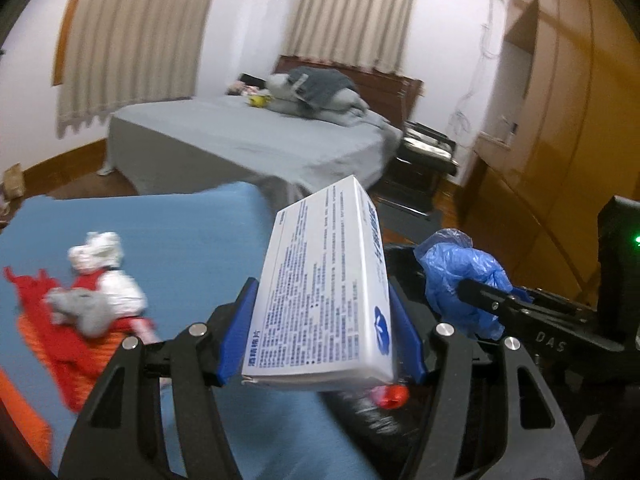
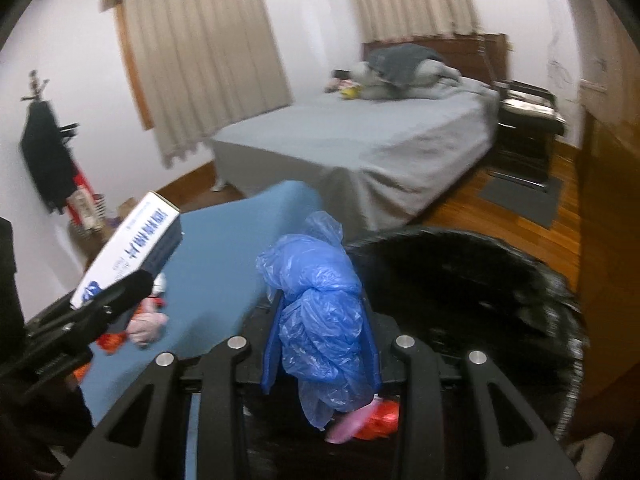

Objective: Collect trash
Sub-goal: 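Drop the white box and blue bag into the bin with both grippers, then grasp the orange mesh sleeve with the left gripper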

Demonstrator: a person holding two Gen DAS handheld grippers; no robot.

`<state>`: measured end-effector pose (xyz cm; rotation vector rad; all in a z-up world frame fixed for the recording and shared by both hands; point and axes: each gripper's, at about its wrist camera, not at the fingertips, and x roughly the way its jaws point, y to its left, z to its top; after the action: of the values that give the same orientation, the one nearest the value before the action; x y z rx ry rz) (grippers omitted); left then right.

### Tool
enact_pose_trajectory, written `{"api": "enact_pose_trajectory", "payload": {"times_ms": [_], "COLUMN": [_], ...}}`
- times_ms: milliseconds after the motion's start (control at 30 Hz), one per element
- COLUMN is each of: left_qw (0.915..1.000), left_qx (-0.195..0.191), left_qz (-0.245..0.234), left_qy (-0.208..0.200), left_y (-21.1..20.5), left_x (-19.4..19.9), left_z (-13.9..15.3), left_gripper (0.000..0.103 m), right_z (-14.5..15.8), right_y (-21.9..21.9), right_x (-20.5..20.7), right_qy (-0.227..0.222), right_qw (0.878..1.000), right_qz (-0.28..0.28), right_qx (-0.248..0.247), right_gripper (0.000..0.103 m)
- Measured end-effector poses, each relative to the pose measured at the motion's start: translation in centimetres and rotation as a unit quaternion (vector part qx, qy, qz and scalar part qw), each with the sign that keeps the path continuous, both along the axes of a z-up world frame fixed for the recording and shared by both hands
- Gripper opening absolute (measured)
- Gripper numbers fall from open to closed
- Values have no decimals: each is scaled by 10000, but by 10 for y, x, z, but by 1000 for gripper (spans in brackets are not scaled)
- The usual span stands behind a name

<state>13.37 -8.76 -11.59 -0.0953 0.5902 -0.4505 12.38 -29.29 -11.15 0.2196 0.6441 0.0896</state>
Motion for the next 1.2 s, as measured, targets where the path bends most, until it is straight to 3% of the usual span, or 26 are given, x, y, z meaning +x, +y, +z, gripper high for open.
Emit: {"api": "enact_pose_trajectory", "payload": {"times_ms": [300,367,533,667,867,1067,1200], "left_qw": [9950,9937,9944,9977,9980,9876,9750], "left_qx": [-124,-80,71,203,504,723,796], "left_qz": [-902,-1012,-934,-569,369,1392,2068], "left_qy": [410,483,486,301,36,18,144], "left_y": [-75,-83,-79,-52,17,102,156], "left_x": [20,23,18,12,2,-12,-21], "left_z": [-28,-35,-42,-35,-23,-16,-19], "left_gripper": [64,76,77,80,81,82,82], "right_z": [-23,-24,-20,-13,-6,-3,-10], "right_y": [-60,-67,-73,-53,3,82,128], "right_x": [-4,-6,-11,-7,4,17,24], "right_qy": [326,335,239,117,-91,-229,-206], "right_qw": [9963,9951,9945,9961,9996,9984,9957], "right_qz": [-790,-925,-1020,-874,-266,515,899], "right_qx": [-106,-110,-95,-13,3,8,-12], "right_gripper": [40,48,65,83,88,89,89]}}
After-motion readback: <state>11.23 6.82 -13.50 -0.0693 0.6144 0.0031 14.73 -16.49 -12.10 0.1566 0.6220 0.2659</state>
